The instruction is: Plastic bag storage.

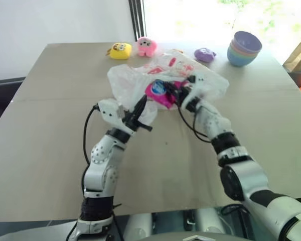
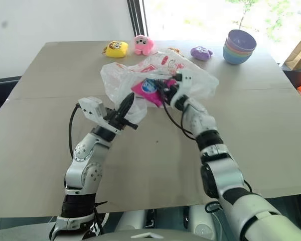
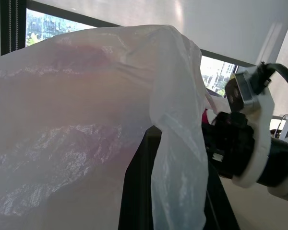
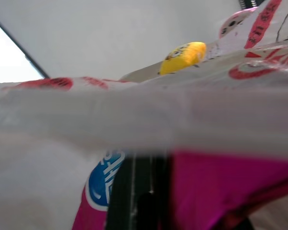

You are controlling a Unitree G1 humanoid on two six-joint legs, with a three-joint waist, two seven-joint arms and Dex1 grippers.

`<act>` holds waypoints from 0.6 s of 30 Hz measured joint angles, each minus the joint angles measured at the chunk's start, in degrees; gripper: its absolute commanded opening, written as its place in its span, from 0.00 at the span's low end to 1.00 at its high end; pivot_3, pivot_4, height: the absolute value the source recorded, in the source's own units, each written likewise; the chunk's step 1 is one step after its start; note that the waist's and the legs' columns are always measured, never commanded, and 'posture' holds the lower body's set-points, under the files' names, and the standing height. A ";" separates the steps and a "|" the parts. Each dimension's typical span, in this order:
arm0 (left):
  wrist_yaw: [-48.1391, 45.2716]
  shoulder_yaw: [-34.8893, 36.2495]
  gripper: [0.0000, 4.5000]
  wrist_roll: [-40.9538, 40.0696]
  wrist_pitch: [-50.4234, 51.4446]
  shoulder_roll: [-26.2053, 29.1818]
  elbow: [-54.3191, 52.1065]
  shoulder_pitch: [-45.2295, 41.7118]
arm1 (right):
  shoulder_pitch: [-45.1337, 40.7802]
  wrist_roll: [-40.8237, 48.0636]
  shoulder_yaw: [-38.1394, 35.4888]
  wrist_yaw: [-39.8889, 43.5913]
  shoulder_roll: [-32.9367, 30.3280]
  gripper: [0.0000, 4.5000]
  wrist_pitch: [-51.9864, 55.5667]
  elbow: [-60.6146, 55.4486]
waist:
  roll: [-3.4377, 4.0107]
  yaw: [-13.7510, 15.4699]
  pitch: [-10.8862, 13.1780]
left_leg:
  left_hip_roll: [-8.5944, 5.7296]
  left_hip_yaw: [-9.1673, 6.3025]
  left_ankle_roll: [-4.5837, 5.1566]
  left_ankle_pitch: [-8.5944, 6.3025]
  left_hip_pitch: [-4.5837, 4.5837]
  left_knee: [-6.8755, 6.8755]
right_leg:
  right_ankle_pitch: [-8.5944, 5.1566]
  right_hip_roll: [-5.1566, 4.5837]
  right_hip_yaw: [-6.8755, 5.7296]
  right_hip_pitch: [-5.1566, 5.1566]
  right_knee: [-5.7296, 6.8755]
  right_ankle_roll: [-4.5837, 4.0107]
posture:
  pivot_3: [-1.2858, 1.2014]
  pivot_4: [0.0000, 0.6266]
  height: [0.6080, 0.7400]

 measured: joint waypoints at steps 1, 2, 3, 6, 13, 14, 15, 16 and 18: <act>0.00 -0.41 0.00 0.03 0.02 -0.24 0.00 0.00 | -1.20 -1.47 0.19 -1.93 0.97 0.60 -0.89 -0.43 | 0.00 0.00 0.00 | 0.00 0.01 0.00 0.00 -0.03 0.00 | 0.00 -0.01 -0.01 -0.02 -0.02 0.00 | 0.52 0.24 1.00; 0.00 -0.63 0.00 0.03 0.02 -0.36 0.00 0.00 | -1.47 -2.27 0.62 -2.51 1.34 0.71 -1.17 -0.99 | 0.00 0.07 0.00 | 0.00 0.02 0.00 0.00 -0.05 -0.01 | 0.00 -0.02 -0.05 -0.01 -0.05 0.00 | 0.52 0.24 1.00; 0.01 -0.76 0.00 0.03 0.02 -0.47 0.02 0.00 | -1.30 -4.05 2.14 -2.27 1.28 0.79 -0.90 -2.21 | 0.00 0.15 0.00 | 0.00 0.03 0.00 0.00 -0.12 -0.01 | 0.00 -0.06 -0.12 -0.01 -0.08 0.00 | 0.52 0.24 1.00; 0.28 -0.72 0.00 0.06 0.00 -0.68 0.10 -0.06 | 4.37 -8.02 8.37 3.06 -1.05 0.98 4.27 -9.72 | -0.02 0.29 -0.02 | -0.01 -0.01 0.01 0.00 -0.16 0.00 | 0.00 -0.15 -0.17 0.04 -0.12 0.01 | 0.52 0.24 1.00; 0.58 -0.15 0.00 0.20 -0.33 -0.93 1.23 -0.18 | 29.86 -6.73 13.32 14.48 -18.97 0.98 20.75 -39.63 | 0.03 1.50 0.01 | -0.16 -0.23 0.02 -0.01 -0.19 0.03 | 0.00 -0.17 -0.35 0.14 -0.24 0.05 | 0.52 0.24 1.00; 0.58 -0.15 0.00 0.25 -0.36 -0.98 1.30 -0.17 | 32.29 -7.53 13.15 14.88 -21.41 0.98 20.66 -42.94 | 0.03 1.37 0.01 | -0.14 -0.24 0.02 -0.01 -0.13 0.03 | 0.00 -0.09 -0.30 0.14 -0.21 0.05 | 0.52 0.24 1.00; 0.58 -0.22 0.00 0.30 -0.42 -1.09 1.33 -0.17 | 33.82 -8.05 12.65 14.75 -22.80 0.98 20.12 -44.91 | 0.03 1.20 0.01 | -0.12 -0.27 0.02 -0.01 -0.06 0.02 | 0.00 -0.03 -0.24 0.14 -0.16 0.04 | 0.52 0.24 1.00; 0.55 -0.45 0.00 0.43 -0.45 -1.47 1.35 -0.18 | 35.78 -9.04 11.51 14.16 -23.64 0.98 18.31 -46.61 | 0.02 1.13 0.01 | -0.10 -0.27 0.02 -0.01 0.01 0.03 | -0.01 0.03 -0.19 0.15 -0.10 0.03 | 0.52 0.24 1.00; 0.54 -0.57 0.00 0.60 -0.51 -1.65 1.43 -0.19 | 38.20 -10.46 9.05 11.50 -23.84 0.98 15.01 -47.39 | 0.02 1.02 0.01 | -0.08 -0.24 -0.06 0.04 0.05 0.02 | -0.01 0.08 -0.18 0.15 -0.04 0.03 | 0.52 0.24 1.00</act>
